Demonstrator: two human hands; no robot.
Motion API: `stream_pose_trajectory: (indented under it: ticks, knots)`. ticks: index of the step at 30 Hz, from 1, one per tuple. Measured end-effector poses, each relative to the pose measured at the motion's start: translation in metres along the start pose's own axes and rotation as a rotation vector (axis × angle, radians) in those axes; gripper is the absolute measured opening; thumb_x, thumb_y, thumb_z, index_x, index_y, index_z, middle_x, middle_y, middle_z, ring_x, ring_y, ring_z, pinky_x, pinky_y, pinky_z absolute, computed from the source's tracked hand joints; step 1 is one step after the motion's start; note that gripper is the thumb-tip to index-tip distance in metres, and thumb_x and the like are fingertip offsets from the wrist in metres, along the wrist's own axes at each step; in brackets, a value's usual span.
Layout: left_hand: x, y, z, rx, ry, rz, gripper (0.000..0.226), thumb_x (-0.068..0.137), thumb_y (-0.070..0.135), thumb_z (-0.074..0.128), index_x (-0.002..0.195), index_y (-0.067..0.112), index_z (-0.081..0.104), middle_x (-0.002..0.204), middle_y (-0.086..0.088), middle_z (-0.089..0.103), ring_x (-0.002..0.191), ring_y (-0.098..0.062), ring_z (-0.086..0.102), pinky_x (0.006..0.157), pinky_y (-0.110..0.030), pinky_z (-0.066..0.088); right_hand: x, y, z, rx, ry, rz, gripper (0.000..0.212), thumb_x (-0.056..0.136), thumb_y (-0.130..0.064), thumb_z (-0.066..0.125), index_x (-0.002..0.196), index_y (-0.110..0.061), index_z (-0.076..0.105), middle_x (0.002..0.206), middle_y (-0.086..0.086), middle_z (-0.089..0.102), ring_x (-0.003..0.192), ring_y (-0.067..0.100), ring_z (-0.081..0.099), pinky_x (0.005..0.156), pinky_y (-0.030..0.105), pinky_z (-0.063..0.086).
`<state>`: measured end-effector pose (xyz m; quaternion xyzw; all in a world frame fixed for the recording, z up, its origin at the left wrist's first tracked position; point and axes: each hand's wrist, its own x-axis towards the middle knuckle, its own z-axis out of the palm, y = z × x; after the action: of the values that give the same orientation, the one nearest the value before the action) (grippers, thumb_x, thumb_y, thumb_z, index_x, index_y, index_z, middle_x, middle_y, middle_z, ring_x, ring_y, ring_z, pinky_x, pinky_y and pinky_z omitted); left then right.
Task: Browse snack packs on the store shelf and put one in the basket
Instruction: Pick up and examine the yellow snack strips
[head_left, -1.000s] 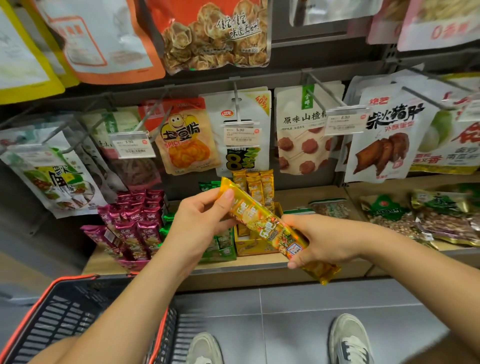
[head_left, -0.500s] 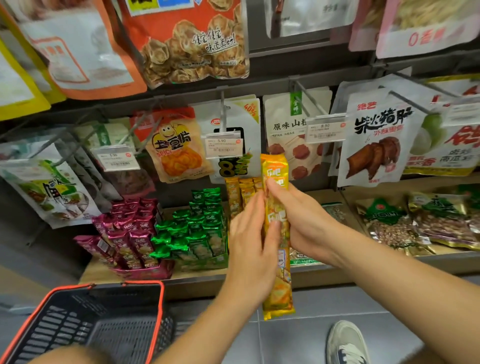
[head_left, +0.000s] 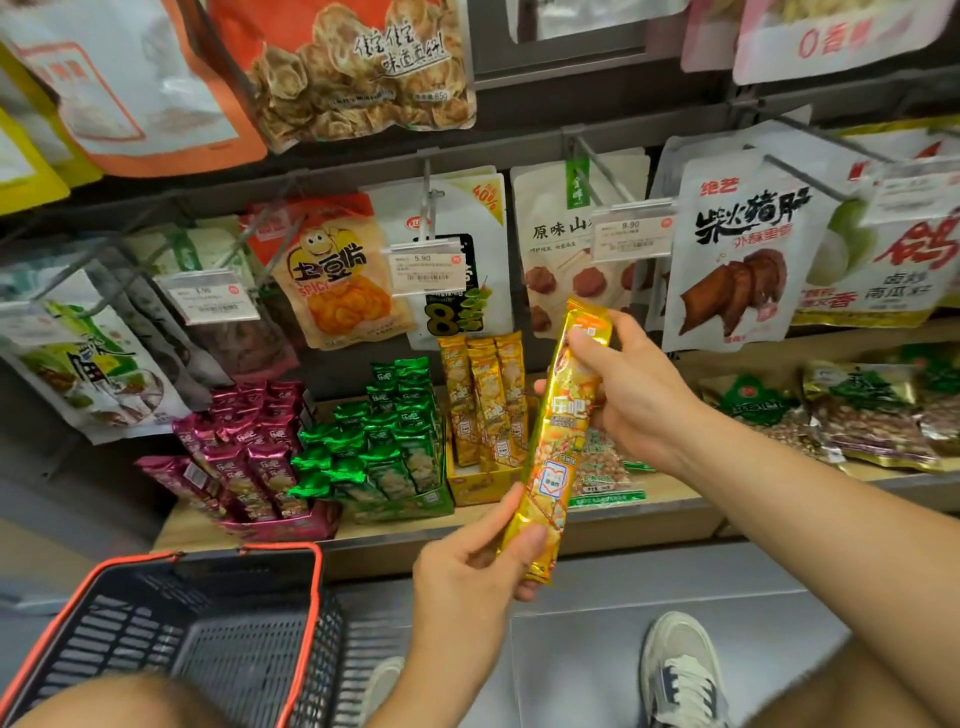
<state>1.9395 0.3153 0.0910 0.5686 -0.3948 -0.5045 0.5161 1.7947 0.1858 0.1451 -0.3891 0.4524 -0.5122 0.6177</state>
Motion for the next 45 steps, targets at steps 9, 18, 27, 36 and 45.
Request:
stream_pose_trajectory:
  ticks: [9,18,27,36,45]
  knots:
    - [0.014,-0.008,-0.016,0.433,0.067,0.104,0.029,0.077,0.016,0.08,0.078,0.044,0.072,0.071,0.022,0.072,0.068,0.0,0.068,0.07,-0.031,0.058,0.008,-0.002,-0.012,-0.375,0.022,-0.083,0.017,0.092,-0.025,0.066,0.096,-0.015,0.053,0.093,0.013,0.071,0.087,0.033,0.071,0.076,0.052,0.06]
    - [0.066,0.004,-0.01,1.141,-0.292,0.262,0.038,0.087,0.034,0.068,0.069,0.024,0.035,0.075,0.008,0.053,0.074,-0.016,0.051,0.062,-0.033,0.036,0.018,-0.006,-0.034,-0.431,0.008,0.108,0.023,0.095,-0.035,0.058,0.096,-0.015,0.047,0.089,0.01,0.07,0.08,0.028,0.074,0.064,0.039,0.061]
    - [0.137,0.006,0.004,1.277,-0.33,0.277,0.035,0.086,0.02,0.069,0.113,0.028,0.048,0.102,-0.003,0.061,0.1,-0.026,0.061,0.08,-0.033,0.046,0.034,-0.019,-0.057,-0.294,-0.136,0.19,0.031,0.082,-0.002,0.072,0.105,-0.019,0.059,0.1,0.011,0.067,0.088,0.028,0.073,0.07,0.039,0.062]
    - [0.196,0.018,0.014,0.72,-0.407,-0.137,0.044,0.072,0.013,0.084,0.108,0.023,0.06,0.101,-0.002,0.064,0.088,-0.014,0.063,0.073,-0.025,0.051,0.057,-0.008,-0.095,-0.063,0.194,0.288,0.019,0.09,0.004,0.059,0.1,-0.012,0.058,0.101,0.013,0.064,0.091,0.028,0.067,0.058,0.035,0.062]
    - [0.222,0.036,-0.004,0.065,-0.254,-0.218,0.015,0.074,-0.001,0.072,0.081,0.011,0.078,0.081,-0.01,0.076,0.07,-0.014,0.072,0.063,-0.021,0.057,0.053,0.024,-0.135,-0.106,-0.052,0.545,0.033,0.063,0.011,0.069,0.09,-0.006,0.059,0.099,0.021,0.071,0.087,0.034,0.072,0.063,0.037,0.061]
